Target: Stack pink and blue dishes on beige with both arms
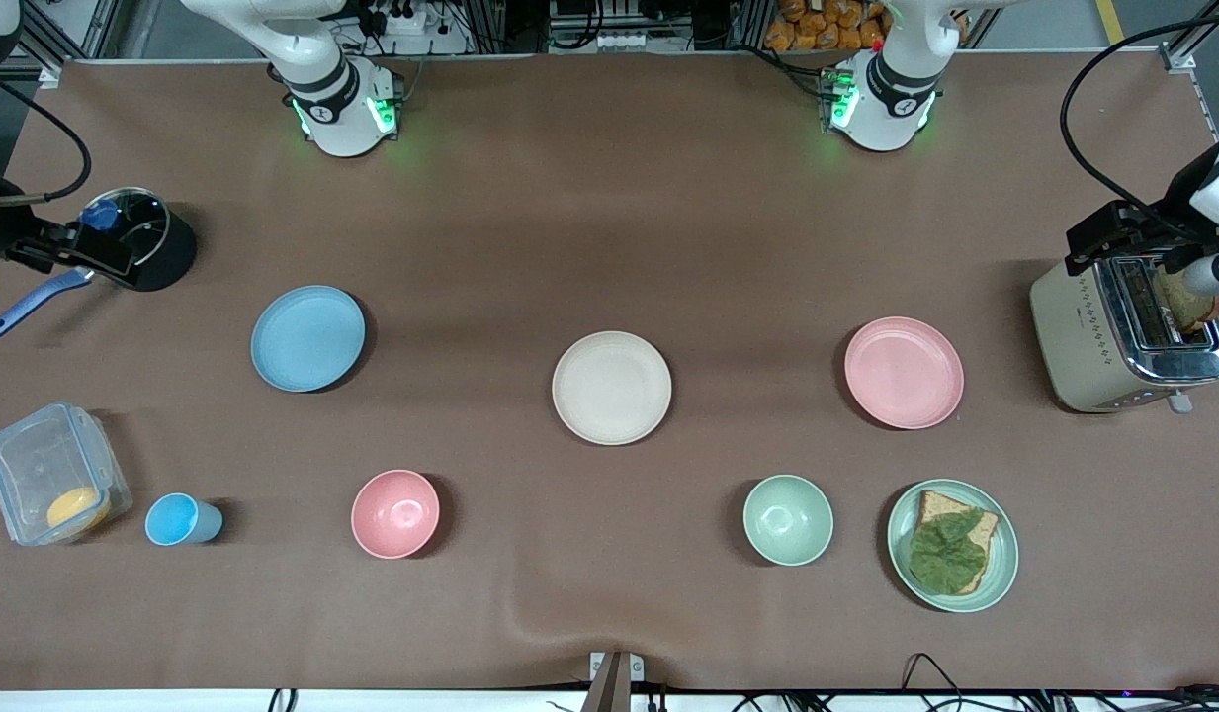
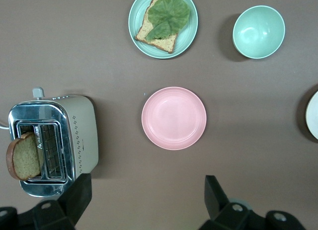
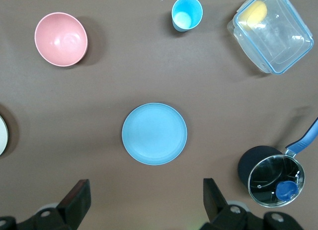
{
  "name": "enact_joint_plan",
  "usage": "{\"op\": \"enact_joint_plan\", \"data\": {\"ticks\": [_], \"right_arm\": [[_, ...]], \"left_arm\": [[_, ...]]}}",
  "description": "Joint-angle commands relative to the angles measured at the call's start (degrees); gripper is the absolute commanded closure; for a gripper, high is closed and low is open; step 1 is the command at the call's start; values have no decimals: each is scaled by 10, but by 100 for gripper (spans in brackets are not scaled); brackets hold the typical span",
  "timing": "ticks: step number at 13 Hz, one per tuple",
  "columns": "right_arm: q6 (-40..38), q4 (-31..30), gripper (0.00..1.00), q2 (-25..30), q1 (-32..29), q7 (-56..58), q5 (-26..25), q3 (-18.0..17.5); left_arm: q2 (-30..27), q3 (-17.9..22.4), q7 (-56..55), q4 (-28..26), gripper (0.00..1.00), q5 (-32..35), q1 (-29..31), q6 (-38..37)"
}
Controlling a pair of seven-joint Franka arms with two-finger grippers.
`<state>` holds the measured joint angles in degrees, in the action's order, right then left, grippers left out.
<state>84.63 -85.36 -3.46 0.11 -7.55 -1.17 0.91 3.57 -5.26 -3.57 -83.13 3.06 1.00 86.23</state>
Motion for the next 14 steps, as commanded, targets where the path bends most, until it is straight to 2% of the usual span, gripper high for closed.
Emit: {"op": "enact_joint_plan", "data": {"ticks": [1,5,8,11,14], "right_arm": [[-2,-10,0,11,2,-4,-1,-1],[-2,-10,0,11,1,-4,-1,-1],[-2,-10,0,10,1,-4,-1,-1],[-4,-10,0,7,1,-3,-1,-1],[-5,-10,0,6,2,-11,-1,-1]], "left_arm": [[-1,3,6,-1,0,-16,0,-9],[10,3,8,-5,0,-8,-2,-10],[15,3,8,-54,0,-14,15,10],[16,4,5,-157,0,0,19,113],[9,4,0,-292,0,3,41,268]]}}
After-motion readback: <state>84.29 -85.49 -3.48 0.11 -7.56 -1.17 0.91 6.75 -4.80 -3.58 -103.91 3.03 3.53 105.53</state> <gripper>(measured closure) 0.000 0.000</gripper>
